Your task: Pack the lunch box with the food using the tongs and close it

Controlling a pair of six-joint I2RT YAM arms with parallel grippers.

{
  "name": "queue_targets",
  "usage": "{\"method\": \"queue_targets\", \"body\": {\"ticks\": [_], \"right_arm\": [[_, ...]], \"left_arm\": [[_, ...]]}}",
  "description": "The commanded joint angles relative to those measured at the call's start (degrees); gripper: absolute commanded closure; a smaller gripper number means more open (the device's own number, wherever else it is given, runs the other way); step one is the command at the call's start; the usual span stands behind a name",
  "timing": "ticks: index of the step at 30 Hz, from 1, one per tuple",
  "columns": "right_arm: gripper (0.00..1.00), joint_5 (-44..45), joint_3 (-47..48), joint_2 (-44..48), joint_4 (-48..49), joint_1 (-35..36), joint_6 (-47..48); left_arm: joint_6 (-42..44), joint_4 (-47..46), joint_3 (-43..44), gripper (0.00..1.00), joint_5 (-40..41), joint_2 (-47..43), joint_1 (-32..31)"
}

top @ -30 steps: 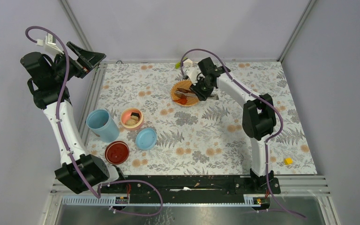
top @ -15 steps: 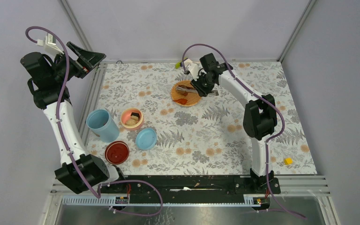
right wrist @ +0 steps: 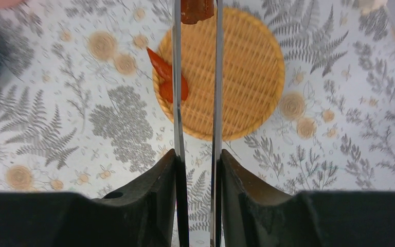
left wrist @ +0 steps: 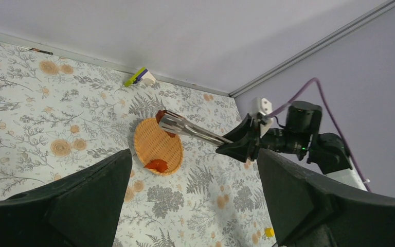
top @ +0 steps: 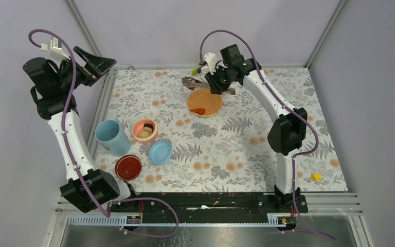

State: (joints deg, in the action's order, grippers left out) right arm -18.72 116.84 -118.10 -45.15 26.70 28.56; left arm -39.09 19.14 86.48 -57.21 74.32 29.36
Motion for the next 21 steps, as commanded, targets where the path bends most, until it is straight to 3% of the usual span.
{"method": "queue_targets", "body": {"ticks": [1,14,21], "right_arm": [[0.63,-5.46,9.62,1.96,-2.52,3.21,-2.57],[0.63,-5.98,29.23,-7.17,-4.6,17.37,-4.75],[0.63,-6.88,31.11,-9.71,-1.7,24.01,-6.71]], "left_arm": [[-0.11,-3.08,-0.03,0.01,0.07,-1.1,-0.08],[0.11,-3.15,-0.44,0.01,0.25,-2.15,-0.05],[0.16,-3.15,-0.37,0.01,0.29,-2.58,-0.01]]}}
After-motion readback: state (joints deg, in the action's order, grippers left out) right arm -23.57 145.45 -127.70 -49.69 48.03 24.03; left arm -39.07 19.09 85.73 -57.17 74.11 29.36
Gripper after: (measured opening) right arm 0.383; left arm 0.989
